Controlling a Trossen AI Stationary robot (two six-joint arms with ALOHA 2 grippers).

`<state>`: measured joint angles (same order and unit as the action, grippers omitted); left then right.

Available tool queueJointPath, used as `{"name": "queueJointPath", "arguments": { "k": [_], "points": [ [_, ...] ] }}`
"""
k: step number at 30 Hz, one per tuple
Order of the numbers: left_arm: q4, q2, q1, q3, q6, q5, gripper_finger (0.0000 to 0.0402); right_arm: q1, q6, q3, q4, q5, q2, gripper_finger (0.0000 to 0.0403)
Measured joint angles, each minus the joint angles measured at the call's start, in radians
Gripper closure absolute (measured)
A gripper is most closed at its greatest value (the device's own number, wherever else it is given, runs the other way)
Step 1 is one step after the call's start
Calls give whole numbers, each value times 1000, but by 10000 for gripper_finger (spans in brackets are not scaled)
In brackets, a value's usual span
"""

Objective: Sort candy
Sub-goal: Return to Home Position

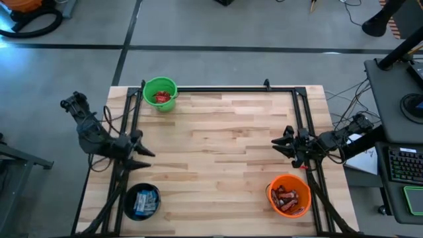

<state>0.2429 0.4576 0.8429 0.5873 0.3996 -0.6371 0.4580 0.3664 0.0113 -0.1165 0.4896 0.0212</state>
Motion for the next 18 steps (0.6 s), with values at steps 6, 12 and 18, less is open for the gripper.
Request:
{"name": "queueJointPath", "arguments": {
  "k": [6,12,18],
  "points": [
    [-243,-81,0,-119,-167,285,232,0,0,0,0,0,0,277],
    [-405,-133,0,-214,-253,509,232,0,0,0,0,0,0,277],
    [-523,-169,0,-303,-298,676,232,0,-2,0,0,0,0,277]
  ]
}}
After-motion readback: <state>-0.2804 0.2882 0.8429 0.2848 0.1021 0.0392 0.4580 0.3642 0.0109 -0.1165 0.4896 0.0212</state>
